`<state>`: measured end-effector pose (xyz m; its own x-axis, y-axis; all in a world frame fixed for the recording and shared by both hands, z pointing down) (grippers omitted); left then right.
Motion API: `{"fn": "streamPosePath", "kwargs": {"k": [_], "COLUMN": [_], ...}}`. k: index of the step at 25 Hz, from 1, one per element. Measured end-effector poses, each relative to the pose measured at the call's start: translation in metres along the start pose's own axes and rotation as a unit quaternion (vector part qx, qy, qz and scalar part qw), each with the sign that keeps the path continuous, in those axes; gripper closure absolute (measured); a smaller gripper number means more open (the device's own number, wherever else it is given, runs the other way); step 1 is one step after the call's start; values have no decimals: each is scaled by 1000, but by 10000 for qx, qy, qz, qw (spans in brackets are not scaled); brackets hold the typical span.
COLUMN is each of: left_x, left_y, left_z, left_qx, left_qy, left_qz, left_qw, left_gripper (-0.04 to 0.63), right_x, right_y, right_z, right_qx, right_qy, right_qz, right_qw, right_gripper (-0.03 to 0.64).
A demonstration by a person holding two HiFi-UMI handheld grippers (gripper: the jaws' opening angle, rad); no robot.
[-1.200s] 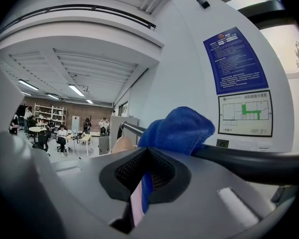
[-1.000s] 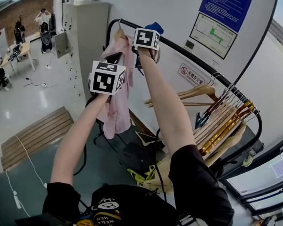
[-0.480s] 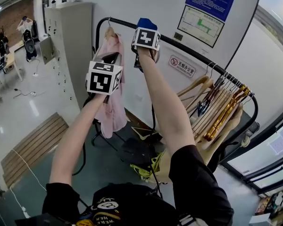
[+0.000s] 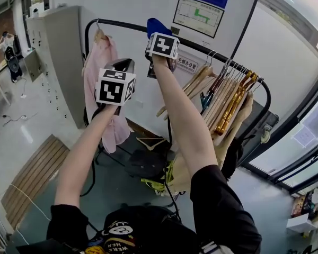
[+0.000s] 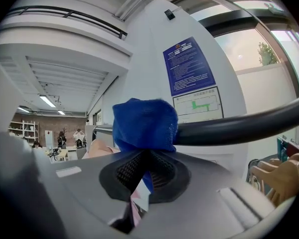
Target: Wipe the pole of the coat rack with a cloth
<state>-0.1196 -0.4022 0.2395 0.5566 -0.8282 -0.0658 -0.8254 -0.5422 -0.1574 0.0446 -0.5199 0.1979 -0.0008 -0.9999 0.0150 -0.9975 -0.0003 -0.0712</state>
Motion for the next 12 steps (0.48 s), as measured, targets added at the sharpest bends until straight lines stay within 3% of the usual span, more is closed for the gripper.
{"fn": "streamPosePath", "kwargs": {"k": [4,12], "left_x": [9,13], "left_y": [-32,-111], "left_z": [5,12], "left_qx": [-10,-49], "left_qy": [-53,14], "left_qz": [-122,6], "left_qw": [9999,10000], "left_gripper": [594,594], "right_x": [-22,-71], "right_y": [-38,-83], "right_z": [-2,3], "right_qx": [121,285], "right_qy": [3,-9], "right_qz": [-93,351], "right_qw": [9999,9990], "right_gripper": [615,615]}}
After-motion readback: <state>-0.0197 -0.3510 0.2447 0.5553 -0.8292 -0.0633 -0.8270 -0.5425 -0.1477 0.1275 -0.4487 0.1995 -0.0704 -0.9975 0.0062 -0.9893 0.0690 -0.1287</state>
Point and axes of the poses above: the fingertips, and each gripper's own axes: x forward along the fingers, y to its left, z out of its top, the point moved 8 cm from there along -x, backward along the fingers, and after that the axes turned 6 degrees about -y, right-handed, at the moved point
